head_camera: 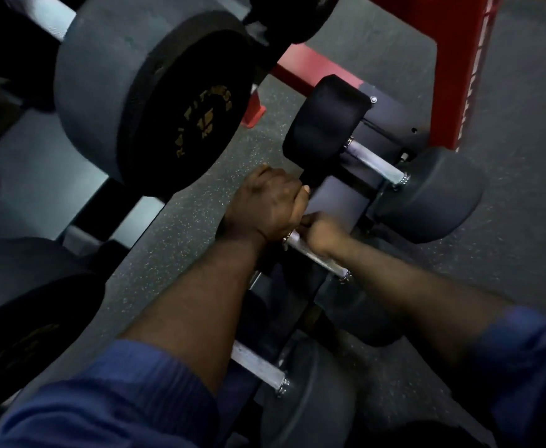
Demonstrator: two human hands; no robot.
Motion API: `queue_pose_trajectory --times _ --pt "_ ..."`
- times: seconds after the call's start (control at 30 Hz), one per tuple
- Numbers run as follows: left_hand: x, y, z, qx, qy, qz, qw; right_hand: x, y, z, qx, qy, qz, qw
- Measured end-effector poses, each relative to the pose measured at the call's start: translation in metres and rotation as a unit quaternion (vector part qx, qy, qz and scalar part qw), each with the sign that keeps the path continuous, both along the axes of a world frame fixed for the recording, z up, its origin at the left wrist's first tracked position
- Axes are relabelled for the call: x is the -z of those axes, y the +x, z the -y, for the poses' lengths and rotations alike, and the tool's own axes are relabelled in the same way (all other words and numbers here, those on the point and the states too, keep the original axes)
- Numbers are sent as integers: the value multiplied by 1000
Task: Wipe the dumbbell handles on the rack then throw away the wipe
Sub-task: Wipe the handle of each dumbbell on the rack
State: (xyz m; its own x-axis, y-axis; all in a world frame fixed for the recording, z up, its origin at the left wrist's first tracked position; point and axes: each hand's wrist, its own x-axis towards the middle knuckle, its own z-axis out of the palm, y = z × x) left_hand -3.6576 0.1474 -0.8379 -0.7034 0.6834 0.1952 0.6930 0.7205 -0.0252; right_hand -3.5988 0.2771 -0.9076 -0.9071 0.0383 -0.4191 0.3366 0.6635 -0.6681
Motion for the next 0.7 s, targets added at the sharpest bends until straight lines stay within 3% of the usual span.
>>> queue_pose_trajectory --times 0.1,0.2,0.33,0.4,0.53,0.7 --pt "-2 0 0 2 -3 -12 1000 -2 8 -8 -57 62 -74 994" --pt "-5 -1 -1 -3 -25 -2 1000 -13 14 -7 -116 40 -106 987" --pt "-6 1 -3 -1 -47 4 999 -35 -16 -26 -133 15 -1 991" --pt "-8 -1 -2 4 -63 -1 998 -39 -12 -27 -146 29 -10 989" --pt "-7 0 -1 14 -63 -15 998 -32 11 -12 -50 -10 -86 995" --pt "-4 0 0 11 -76 -19 997 -25 -6 -15 45 -31 21 998"
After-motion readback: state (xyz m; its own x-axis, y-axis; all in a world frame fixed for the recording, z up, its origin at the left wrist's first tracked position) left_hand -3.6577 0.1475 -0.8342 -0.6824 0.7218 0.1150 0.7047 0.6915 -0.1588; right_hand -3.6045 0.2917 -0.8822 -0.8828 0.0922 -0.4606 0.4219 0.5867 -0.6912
